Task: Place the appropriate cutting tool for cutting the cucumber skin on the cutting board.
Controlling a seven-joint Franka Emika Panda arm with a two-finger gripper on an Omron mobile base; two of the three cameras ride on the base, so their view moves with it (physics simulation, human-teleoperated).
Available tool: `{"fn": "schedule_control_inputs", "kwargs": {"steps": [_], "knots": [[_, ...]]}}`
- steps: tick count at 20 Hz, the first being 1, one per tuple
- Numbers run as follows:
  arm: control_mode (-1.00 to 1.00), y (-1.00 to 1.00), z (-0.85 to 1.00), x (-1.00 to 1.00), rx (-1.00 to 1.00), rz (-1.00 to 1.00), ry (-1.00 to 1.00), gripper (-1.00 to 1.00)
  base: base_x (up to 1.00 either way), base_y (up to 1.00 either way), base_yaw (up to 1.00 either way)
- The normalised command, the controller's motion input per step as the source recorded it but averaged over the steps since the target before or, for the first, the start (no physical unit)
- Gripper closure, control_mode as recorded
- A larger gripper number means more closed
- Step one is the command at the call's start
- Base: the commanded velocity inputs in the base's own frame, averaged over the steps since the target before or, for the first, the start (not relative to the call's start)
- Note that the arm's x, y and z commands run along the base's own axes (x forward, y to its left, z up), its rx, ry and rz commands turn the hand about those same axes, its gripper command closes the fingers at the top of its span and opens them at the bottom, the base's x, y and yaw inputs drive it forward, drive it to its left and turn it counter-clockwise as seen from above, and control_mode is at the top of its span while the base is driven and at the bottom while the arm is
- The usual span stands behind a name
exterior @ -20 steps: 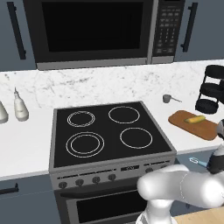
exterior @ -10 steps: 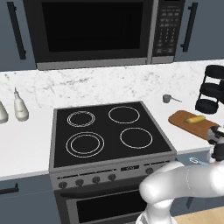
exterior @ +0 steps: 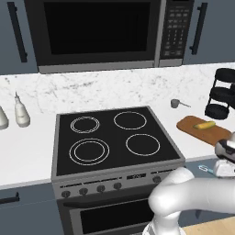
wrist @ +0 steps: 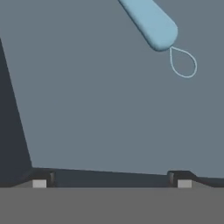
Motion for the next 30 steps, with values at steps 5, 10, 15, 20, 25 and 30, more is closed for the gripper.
{"fn": "schedule_control_inputs", "kwargs": {"steps": [5,10,15,20,25,30], "knots": [[-1.0,0.0,-0.48,-0.12,0.0,0.0,0.02,-1.0,0.0,0.0,0.0],[-1.0,0.03,-0.16,-0.53,0.0,0.0,0.1,-1.0,0.0,0.0,0.0],[-1.0,0.05,0.0,-0.73,0.0,0.01,0.16,-1.0,0.0,0.0,0.0],[-1.0,0.05,0.16,-0.84,0.0,0.02,0.14,-1.0,0.0,0.0,0.0],[-1.0,0.0,0.56,-0.98,0.0,0.0,0.04,-1.0,0.0,0.0,0.0],[-1.0,0.0,0.84,-0.63,-0.03,0.0,0.0,-1.0,0.0,0.0,0.0]]}}
